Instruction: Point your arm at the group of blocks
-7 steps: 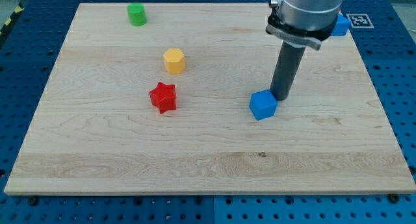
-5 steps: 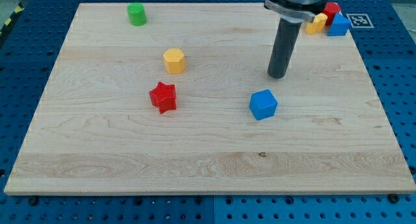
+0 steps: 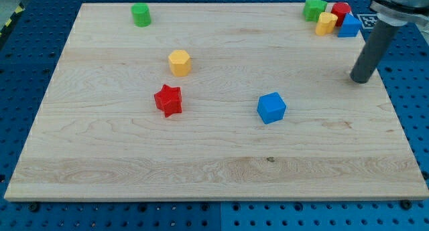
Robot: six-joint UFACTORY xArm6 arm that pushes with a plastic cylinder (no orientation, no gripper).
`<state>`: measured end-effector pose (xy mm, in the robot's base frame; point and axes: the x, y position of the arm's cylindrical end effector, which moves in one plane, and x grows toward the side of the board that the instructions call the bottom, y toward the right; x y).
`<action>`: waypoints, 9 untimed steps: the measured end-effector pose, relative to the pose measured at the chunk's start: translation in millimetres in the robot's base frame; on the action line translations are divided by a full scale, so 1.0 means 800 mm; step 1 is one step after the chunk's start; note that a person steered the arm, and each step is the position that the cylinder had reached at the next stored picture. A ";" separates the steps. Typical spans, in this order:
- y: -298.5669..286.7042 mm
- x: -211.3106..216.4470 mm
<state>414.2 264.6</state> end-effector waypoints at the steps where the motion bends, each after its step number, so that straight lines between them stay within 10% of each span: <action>1: 0.011 0.000; 5: 0.094 -0.008; 9: 0.089 -0.179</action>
